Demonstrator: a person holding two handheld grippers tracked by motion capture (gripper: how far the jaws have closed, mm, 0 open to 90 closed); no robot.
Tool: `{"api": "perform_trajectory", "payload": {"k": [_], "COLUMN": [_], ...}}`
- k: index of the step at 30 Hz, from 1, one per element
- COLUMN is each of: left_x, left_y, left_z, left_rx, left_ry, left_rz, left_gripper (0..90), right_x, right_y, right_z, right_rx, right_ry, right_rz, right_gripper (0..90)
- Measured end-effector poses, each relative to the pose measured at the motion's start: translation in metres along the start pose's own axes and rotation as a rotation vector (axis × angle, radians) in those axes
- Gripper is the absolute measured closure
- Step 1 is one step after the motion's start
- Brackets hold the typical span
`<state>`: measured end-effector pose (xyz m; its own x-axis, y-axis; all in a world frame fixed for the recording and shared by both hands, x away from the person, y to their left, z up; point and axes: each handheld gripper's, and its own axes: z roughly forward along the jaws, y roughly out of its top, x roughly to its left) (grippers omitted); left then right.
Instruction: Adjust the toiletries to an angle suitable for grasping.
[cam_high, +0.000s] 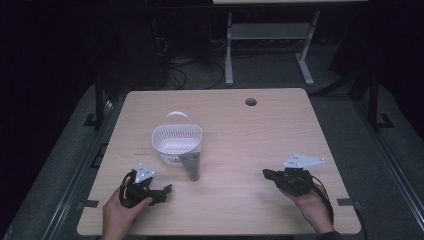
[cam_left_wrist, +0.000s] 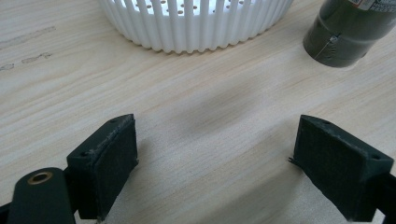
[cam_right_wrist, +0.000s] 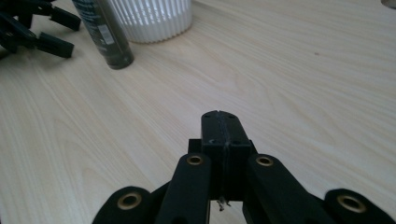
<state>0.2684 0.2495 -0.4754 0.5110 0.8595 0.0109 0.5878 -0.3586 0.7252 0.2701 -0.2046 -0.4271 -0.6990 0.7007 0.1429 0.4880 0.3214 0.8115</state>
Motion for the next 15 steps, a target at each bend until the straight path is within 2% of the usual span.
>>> {"api": "perform_trajectory", "payload": {"k": [7, 15], "left_x": [0.0, 0.0], "left_y": [0.0, 0.0], "left_z": [0.0, 0.0], "left_rx": [0.001, -0.001], "left_ry": [0.0, -0.001], "left_rz": [0.004, 0.002], "left_gripper": [12.5, 12.5], "right_x": [0.007, 0.016], "right_y": [0.012, 0.027], "right_z": [0.002, 0.008], "right_rx": [-0.021, -0.034], "right_ry": [0.04, 0.062], "right_rz": [-0.011, -0.039], "right_gripper": [89.7, 89.7]}}
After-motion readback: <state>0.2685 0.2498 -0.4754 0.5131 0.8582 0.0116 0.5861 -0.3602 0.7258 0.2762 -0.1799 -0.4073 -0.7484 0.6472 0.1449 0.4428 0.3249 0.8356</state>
